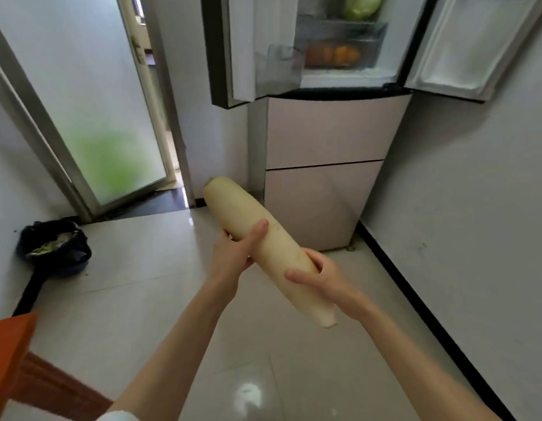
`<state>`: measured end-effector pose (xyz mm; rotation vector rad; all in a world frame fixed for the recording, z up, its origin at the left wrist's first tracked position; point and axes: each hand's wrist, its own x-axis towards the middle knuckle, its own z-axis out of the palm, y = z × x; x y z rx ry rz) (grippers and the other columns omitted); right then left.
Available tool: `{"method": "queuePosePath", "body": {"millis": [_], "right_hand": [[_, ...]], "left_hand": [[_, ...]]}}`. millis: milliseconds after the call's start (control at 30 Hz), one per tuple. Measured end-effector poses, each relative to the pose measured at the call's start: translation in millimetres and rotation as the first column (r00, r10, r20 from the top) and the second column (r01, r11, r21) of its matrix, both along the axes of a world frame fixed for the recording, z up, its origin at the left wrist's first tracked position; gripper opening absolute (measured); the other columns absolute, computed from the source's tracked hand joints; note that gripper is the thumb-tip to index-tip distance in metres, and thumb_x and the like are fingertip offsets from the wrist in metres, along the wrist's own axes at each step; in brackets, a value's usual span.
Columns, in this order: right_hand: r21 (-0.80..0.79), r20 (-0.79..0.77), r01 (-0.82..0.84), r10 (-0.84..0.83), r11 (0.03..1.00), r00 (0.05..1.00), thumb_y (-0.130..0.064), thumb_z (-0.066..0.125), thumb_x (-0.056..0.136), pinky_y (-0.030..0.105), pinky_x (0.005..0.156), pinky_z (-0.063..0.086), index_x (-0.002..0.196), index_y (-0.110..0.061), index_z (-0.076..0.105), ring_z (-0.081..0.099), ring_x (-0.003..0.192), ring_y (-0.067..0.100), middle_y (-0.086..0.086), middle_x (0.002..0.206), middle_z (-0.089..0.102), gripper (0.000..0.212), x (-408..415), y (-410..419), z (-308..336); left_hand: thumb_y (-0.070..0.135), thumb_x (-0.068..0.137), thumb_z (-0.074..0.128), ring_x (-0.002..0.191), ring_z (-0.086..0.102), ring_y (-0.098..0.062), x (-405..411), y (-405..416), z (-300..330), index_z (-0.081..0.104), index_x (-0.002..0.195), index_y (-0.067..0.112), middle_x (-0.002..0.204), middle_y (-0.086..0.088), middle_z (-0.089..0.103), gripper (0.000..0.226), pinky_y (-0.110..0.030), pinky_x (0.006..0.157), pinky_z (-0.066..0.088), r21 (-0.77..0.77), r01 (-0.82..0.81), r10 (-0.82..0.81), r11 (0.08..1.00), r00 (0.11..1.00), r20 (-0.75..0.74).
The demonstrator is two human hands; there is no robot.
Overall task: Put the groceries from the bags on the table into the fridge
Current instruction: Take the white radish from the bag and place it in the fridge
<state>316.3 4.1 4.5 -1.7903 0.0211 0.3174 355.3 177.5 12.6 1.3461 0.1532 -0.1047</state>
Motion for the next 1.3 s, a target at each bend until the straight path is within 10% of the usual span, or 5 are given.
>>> {"method": "queuePosePath", "body": {"millis": [167, 333, 633, 967, 1300], "right_hand": [[0.052, 0.030, 0.189, -0.190, 0.981, 0.981, -0.045, 0.077, 0.060, 0.037, 0.082, 0.056, 0.104, -0.032, 0.062, 0.067, 0.092, 0.015, -0.004, 0.099, 0.070, 0.048, 14.6, -87.2, 8.4], [0.124, 0.081, 0.278, -0.289, 0.952, 0.954, -0.042, 0.075, 0.062, 0.032, 0.079, 0.055, 0.113, -0.023, 0.060, 0.067, 0.095, 0.016, 0.000, 0.106, 0.069, 0.056, 60.7, -141.6, 21.2], [0.259, 0.138, 0.283, -0.326, 0.923, 0.935, -0.029, 0.071, 0.076, 0.031, 0.072, 0.055, 0.117, -0.012, 0.058, 0.068, 0.089, 0.019, 0.006, 0.104, 0.070, 0.047, 239.1, -212.5, 76.3], [0.337, 0.194, 0.153, -0.227, 0.929, 0.954, -0.037, 0.057, 0.088, 0.039, 0.087, 0.054, 0.123, -0.009, 0.056, 0.065, 0.104, 0.026, 0.013, 0.114, 0.067, 0.045, 440.9, -259.2, 139.6], [0.397, 0.270, 0.121, -0.242, 0.910, 0.932, -0.027, 0.051, 0.093, 0.040, 0.076, 0.056, 0.111, -0.011, 0.055, 0.067, 0.092, 0.026, 0.013, 0.104, 0.068, 0.025, 585.4, -318.5, 187.3]], "left_hand": [[0.036, 0.073, 0.075, 0.096, 0.065, -0.010, 40.0, -100.1, 20.9, 0.047, 0.122, 0.017, 0.112, 0.003, 0.064, 0.060, -0.025, 0.067, 0.055, 0.019, 0.172, -0.173, 0.985, 0.983, 0.052], [0.058, 0.056, 0.078, 0.105, 0.062, -0.010, 100.7, -160.6, 39.4, 0.043, 0.130, 0.018, 0.119, 0.005, 0.062, 0.091, -0.032, 0.087, 0.053, 0.102, 0.275, -0.288, 0.956, 0.946, 0.150], [0.036, 0.083, 0.063, 0.111, 0.057, -0.007, 258.7, -228.3, 67.7, 0.045, 0.135, 0.024, 0.127, 0.007, 0.058, 0.056, -0.036, 0.094, 0.050, 0.180, 0.318, -0.365, 0.931, 0.841, 0.400], [0.038, 0.074, 0.072, 0.125, 0.041, -0.004, 425.8, -287.9, 121.0, -0.007, 0.144, 0.040, 0.143, 0.022, 0.023, 0.106, -0.019, 0.094, 0.041, 0.364, 0.382, -0.520, 0.850, 0.722, 0.457], [0.015, 0.082, 0.068, 0.106, 0.060, -0.006, 579.1, -347.4, 161.5, 0.018, 0.145, 0.026, 0.132, 0.004, 0.049, 0.081, -0.027, 0.088, 0.052, 0.211, 0.346, -0.405, 0.914, 0.748, 0.526]]}}
